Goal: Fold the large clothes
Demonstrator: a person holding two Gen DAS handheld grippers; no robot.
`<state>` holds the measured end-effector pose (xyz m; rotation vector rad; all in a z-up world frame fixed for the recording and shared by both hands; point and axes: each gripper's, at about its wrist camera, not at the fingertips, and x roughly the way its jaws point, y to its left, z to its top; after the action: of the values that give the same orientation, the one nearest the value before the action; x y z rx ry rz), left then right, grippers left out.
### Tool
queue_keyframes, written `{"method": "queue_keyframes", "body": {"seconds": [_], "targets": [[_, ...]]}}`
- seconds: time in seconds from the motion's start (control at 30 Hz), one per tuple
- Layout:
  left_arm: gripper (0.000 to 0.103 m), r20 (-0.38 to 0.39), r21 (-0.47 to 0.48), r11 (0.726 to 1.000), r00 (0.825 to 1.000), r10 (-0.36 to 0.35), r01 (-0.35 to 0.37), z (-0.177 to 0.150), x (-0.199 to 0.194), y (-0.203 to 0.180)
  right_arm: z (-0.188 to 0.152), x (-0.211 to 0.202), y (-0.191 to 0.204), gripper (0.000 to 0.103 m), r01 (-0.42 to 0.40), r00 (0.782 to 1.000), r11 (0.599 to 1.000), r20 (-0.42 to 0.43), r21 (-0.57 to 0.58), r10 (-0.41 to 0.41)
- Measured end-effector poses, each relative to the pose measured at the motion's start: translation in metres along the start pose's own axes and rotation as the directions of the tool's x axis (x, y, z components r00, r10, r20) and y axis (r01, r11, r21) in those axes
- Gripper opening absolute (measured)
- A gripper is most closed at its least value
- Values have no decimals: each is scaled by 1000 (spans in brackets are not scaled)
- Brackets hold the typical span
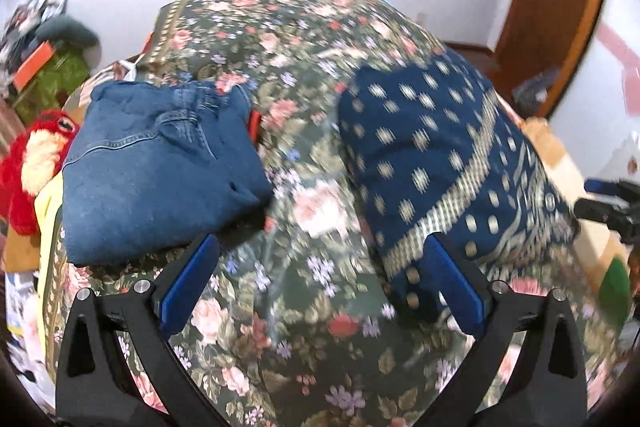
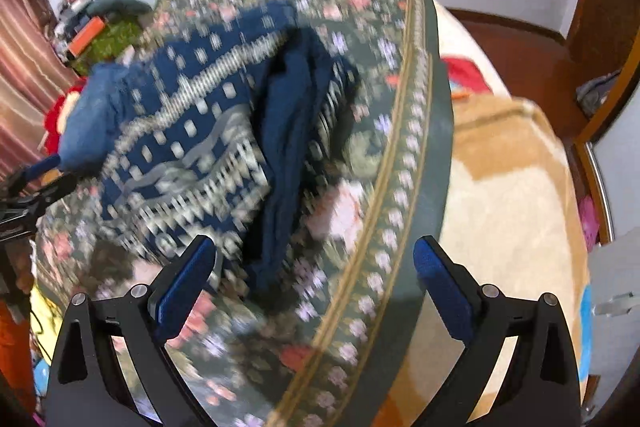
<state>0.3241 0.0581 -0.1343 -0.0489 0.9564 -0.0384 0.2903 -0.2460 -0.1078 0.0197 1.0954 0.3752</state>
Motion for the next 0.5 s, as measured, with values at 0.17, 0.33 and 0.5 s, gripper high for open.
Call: {"method": "queue_keyframes", "body": {"seconds": [0.17, 0.33, 0.5], "targets": [[103, -35, -100, 986, 990, -139, 135, 25, 19, 13, 21, 2, 13, 99, -110, 993, 993, 57, 33, 108], [103, -115, -164, 941, 942, -316, 295, 37, 55, 3, 33, 34, 5, 99, -183, 983, 970, 32, 160, 180], [103, -169, -255, 873, 869, -464, 416, 38, 99, -6, 31, 72, -12, 99, -211, 970, 942, -65, 261, 235]]}}
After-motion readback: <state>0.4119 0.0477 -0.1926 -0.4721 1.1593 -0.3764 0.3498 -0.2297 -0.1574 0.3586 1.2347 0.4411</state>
